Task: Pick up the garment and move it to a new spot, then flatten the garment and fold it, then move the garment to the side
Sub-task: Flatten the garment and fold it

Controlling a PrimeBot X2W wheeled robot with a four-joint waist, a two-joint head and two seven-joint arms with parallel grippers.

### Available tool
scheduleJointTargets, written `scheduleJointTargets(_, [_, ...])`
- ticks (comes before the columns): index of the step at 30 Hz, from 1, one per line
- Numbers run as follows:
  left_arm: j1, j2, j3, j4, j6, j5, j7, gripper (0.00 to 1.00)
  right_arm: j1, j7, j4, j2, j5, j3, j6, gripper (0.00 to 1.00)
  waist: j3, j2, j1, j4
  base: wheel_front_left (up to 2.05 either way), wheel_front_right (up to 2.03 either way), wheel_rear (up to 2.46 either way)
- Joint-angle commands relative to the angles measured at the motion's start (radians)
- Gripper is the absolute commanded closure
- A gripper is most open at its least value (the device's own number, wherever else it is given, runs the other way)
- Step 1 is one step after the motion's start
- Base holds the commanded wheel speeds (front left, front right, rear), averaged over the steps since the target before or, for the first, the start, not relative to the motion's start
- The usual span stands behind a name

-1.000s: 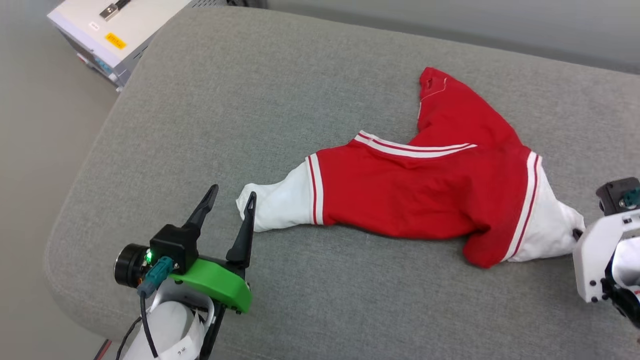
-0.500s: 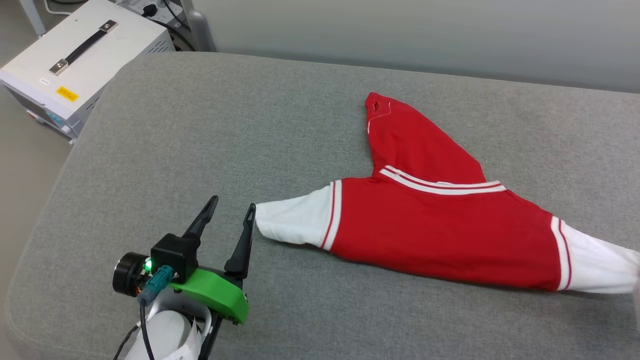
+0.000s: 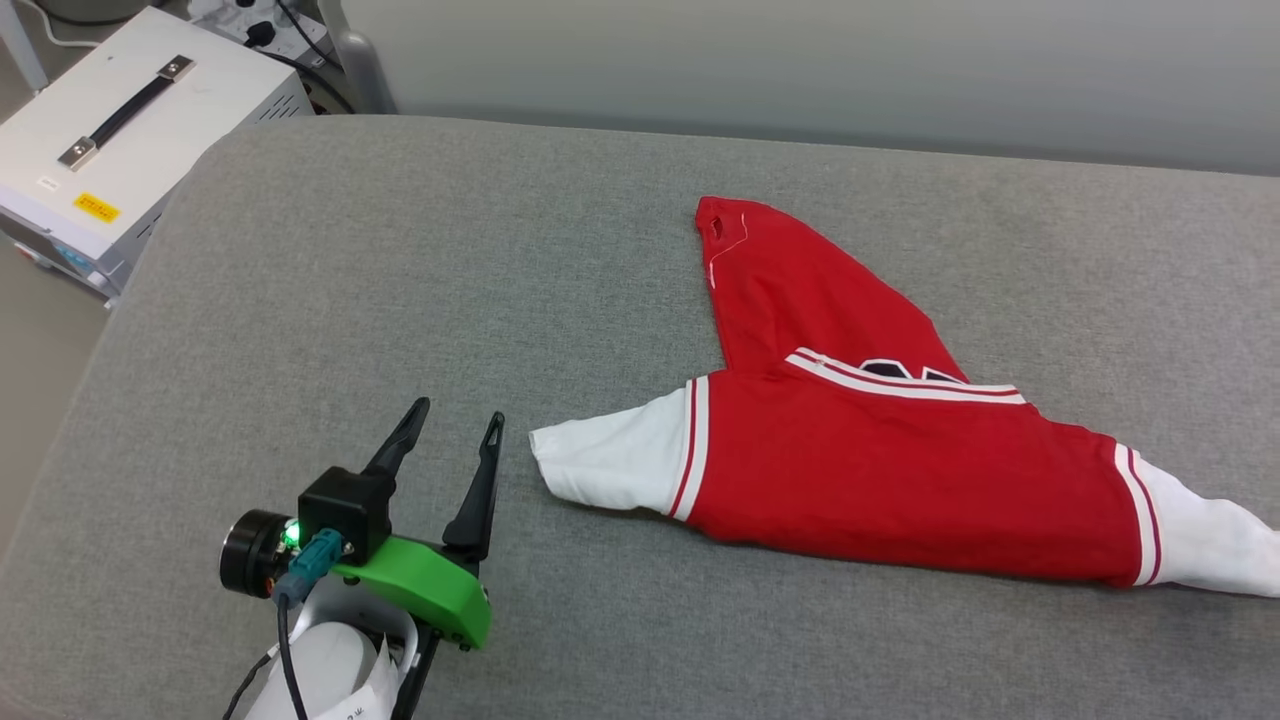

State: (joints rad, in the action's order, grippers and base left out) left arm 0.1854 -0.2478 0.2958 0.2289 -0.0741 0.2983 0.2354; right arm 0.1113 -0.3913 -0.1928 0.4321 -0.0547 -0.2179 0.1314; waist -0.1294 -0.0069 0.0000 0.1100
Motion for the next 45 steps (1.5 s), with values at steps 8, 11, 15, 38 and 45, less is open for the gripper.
scheduleJointTargets(8, [-0.021, 0.005, -0.017, -0.002, 0.016, 0.026, 0.013, 0.0, -0.033, 0.289, 0.17, -0.11, 0.001, -0.006, -0.001, 0.0, 0.035, 0.0069, 0.0, -0.044, 0.0, 0.0, 0.0])
scheduleJointTargets(11, [-0.03, 0.011, -0.028, -0.012, 0.016, 0.039, 0.018, 0.0, -0.069, 0.374, 0.236, -0.182, 0.002, -0.032, -0.001, 0.0, 0.035, 0.0069, 0.0, -0.06, 0.0, 0.0, 0.0])
scheduleJointTargets(15, [-0.031, 0.007, -0.033, -0.021, 0.013, 0.054, 0.005, 0.0, -0.102, 0.451, 0.307, -0.265, 0.012, -0.049, -0.001, 0.0, 0.018, 0.0069, 0.0, -0.087, 0.0, 0.0, 0.0])
scheduleJointTargets(38, [0.138, -0.146, 0.061, 0.0, 0.055, 0.035, -0.704, 0.0, -0.071, 0.486, 0.35, -0.322, 0.039, -0.013, -0.001, 0.0, -0.163, 0.0069, 0.0, -0.208, 0.0, 0.0, 0.0])
scheduleJointTargets(45, [0.144, -0.16, 0.122, 0.059, 0.026, 0.015, -0.792, 0.73, -0.056, 0.493, 0.331, -0.325, 0.042, -0.011, -0.001, 0.0, -0.189, 0.0069, 0.0, -0.211, 0.0, 0.0, 0.0])
